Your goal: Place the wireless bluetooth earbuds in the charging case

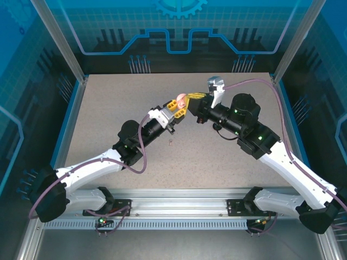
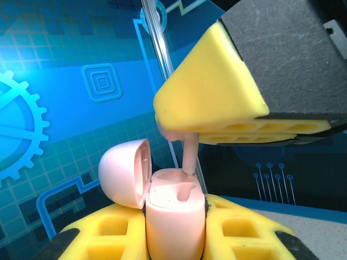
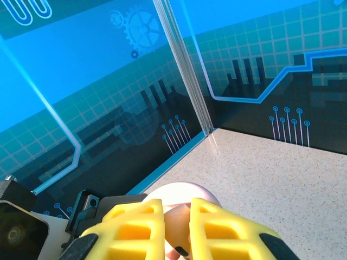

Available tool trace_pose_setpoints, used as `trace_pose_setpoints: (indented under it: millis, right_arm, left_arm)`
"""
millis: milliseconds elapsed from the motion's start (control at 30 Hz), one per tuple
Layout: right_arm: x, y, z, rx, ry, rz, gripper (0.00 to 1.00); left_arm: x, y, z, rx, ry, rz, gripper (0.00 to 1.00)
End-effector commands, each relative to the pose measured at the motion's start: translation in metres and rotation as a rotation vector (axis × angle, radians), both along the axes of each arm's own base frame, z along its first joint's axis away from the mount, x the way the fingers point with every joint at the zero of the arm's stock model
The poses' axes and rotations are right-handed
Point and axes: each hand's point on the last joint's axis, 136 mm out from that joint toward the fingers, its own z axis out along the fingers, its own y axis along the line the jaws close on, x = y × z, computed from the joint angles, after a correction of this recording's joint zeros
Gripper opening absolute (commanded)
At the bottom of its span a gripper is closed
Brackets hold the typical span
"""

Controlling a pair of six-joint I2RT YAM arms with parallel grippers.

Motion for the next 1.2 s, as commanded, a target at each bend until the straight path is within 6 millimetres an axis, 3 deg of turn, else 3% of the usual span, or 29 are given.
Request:
trace_pose_setpoints:
  millis: [0,633,1167]
  right_arm:
    - [-0.003,0.007,-0.002,0.012,0.011,0.026,0.13]
    - [-0.008,0.002,-0.017,-0.032,0.056,0.013,0.10]
    - [0.013,0.020,-0.056,-0.146,0.177,0.006,0.10]
  left_arm:
    - [-0.002,0.001,0.024,-0.029,-0.057,0.012,0.00]
    - [-0.001,0.001,0.024,-0.011,-0.064,0.024,0.00]
    - [0.001,0.000,0.020,-0.011,-0.036,0.021,0.00]
